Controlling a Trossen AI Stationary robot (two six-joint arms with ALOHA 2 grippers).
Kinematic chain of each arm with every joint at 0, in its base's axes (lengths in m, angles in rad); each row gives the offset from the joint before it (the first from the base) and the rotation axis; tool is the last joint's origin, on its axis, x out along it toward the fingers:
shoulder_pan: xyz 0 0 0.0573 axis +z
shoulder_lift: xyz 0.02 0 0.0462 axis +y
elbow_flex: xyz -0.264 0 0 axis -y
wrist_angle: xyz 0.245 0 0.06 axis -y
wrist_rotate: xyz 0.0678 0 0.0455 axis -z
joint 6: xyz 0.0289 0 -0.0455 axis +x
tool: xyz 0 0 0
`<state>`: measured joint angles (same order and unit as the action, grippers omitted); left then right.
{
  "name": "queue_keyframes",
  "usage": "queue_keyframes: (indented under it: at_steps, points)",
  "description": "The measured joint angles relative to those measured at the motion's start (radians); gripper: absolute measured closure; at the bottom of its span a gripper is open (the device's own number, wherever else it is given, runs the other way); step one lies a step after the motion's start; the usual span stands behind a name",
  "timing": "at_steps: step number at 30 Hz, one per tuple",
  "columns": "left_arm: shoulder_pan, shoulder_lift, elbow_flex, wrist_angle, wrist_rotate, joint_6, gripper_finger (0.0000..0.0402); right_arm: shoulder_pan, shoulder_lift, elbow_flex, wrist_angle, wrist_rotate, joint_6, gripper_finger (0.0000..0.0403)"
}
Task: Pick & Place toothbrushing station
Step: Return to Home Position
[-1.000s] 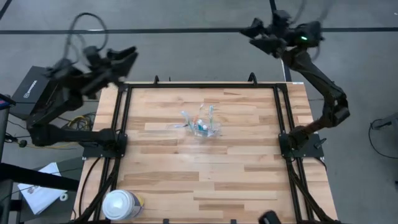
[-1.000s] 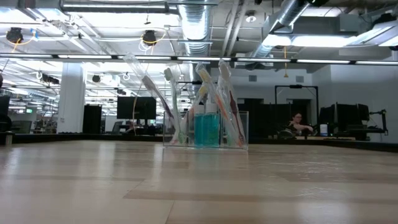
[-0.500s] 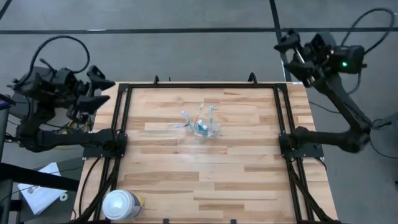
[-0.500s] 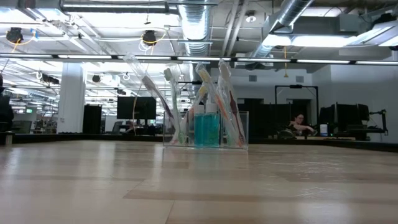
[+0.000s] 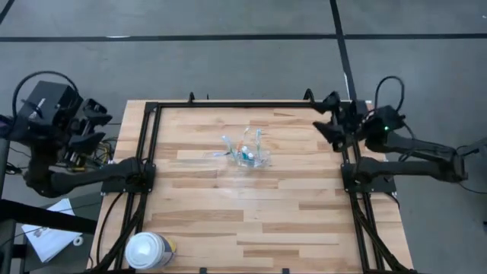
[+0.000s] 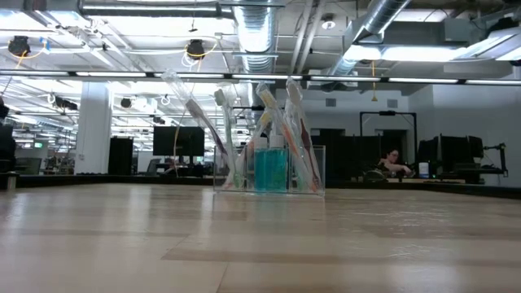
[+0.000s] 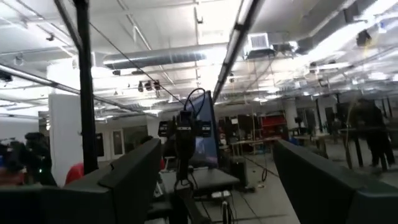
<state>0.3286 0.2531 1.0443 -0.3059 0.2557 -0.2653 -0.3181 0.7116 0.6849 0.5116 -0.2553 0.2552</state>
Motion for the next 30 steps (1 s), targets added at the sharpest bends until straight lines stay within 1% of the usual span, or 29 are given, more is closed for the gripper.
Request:
queue_keyframes:
  at_steps: [4, 7, 8, 9, 11, 13, 15, 19, 22, 24, 27, 30]
  points:
    - [0.0, -0.136, -0.104, -0.002, -0.011, -0.006, 0.0172, 0.054, -0.032, -0.084, -0.019, 0.064, -0.002, 0.0101]
    - [0.0, -0.233, -0.167, -0.003, -0.008, -0.005, 0.0171, 0.065, -0.079, -0.119, -0.027, 0.075, -0.002, 0.0101]
    - [0.0, -0.248, -0.184, -0.008, -0.006, -0.005, 0.017, 0.068, -0.102, -0.14, -0.055, 0.075, -0.001, 0.0101]
    - [0.001, -0.248, -0.193, -0.001, -0.004, -0.008, 0.0169, 0.071, -0.126, -0.161, -0.079, 0.08, 0.0, 0.0101]
    - [0.001, -0.247, -0.174, -0.138, 0.01, -0.008, 0.017, 0.069, -0.183, -0.21, -0.095, 0.104, 0.005, 0.0101]
    - [0.001, -0.23, -0.159, -0.136, 0.0, -0.003, 0.0171, 0.076, -0.246, -0.263, -0.08, 0.112, 0.008, 0.0101]
    - [0.001, -0.246, -0.177, -0.173, -0.02, -0.002, 0.0173, 0.085, -0.326, -0.319, -0.041, 0.122, 0.006, 0.0101]
    - [0.006, -0.249, -0.182, -0.15, -0.024, 0.023, 0.0173, 0.109, -0.47, -0.412, -0.026, 0.127, 0.006, 0.0101]
    - [0.018, -0.25, -0.219, -0.163, -0.027, 0.027, 0.0174, 0.128, -0.558, -0.49, -0.026, 0.132, 0.006, 0.0101]
    - [0.027, -0.25, -0.254, -0.171, -0.028, 0.027, 0.0174, 0.138, -0.621, -0.542, -0.018, 0.165, 0.007, 0.0101]
    - [0.033, -0.251, -0.309, -0.141, -0.036, 0.027, 0.0172, 0.151, -0.701, -0.618, -0.005, 0.223, 0.016, 0.0101]
    - [0.033, -0.251, -0.381, -0.076, -0.052, 0.023, 0.017, 0.161, -0.707, -0.667, 0.046, 0.248, 0.033, 0.0101]
